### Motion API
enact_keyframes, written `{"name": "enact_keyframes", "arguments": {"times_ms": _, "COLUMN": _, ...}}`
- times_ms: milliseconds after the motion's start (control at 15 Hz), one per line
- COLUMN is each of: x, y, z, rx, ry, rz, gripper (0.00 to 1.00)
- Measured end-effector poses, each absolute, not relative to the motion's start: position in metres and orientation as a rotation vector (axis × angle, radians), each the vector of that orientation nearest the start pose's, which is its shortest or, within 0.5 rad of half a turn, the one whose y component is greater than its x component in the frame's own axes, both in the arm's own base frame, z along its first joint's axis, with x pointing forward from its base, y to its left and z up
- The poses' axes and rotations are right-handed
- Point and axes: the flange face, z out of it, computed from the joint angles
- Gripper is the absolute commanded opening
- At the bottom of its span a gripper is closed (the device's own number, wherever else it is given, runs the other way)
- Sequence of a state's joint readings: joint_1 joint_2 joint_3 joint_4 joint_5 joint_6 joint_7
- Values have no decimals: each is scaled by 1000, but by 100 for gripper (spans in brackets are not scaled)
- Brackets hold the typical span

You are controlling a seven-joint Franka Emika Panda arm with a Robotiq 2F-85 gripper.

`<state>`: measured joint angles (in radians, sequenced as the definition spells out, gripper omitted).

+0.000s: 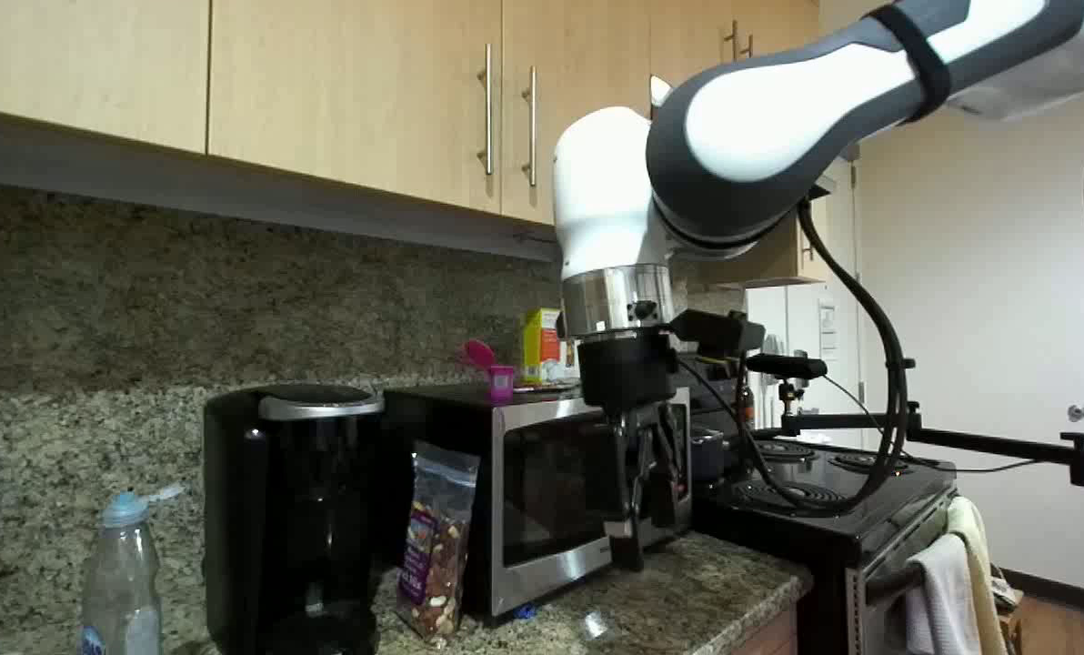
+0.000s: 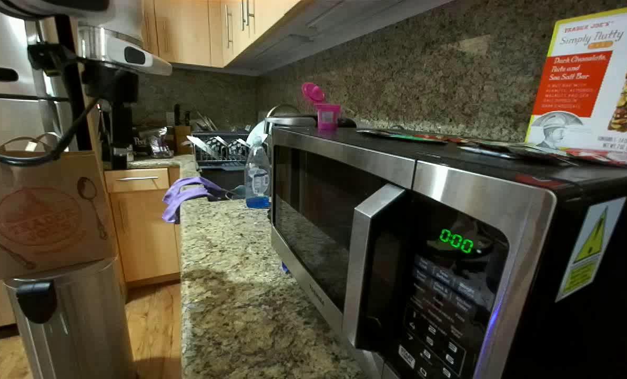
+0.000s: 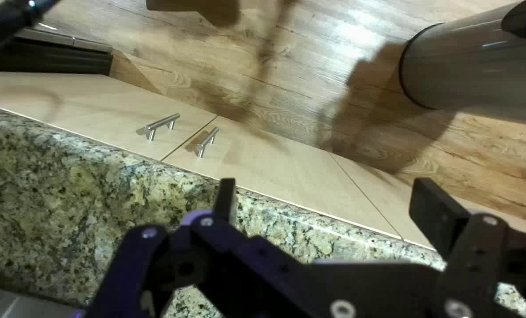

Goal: Put the pink object on the counter top

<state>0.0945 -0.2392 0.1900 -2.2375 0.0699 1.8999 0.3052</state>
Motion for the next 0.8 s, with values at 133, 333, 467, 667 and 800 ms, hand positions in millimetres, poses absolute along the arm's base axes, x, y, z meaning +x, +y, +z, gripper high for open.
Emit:
{"name": "enact_keyframes", "arguments": {"times_ms": 133, "x": 446, "y": 139, "z": 458, "rx": -3146, "ry": 85, "rz": 163, "gripper": 100}}
{"name": "enact_keyframes", "arguments": {"times_ms": 333, "x": 446, "y": 139, "z": 458, "rx": -3146, "ry": 85, "rz": 163, "gripper": 100}}
{"name": "enact_keyframes", "arguments": {"times_ms": 467, "x": 447, "y": 137, "z": 460, "rx": -3143, "ry": 83, "rz": 158, "gripper": 100}}
{"name": "enact_keyframes", "arguments": {"times_ms": 667, "x": 457, "y": 124, "z": 476, "rx": -3123, "ry": 93, "rz": 109, "gripper": 100}}
{"name": "enact_keyframes", "arguments": {"times_ms": 800, "x": 468, "y": 107, "z": 497, "rx": -3091, "ry": 151, "rz": 51, "gripper": 100}}
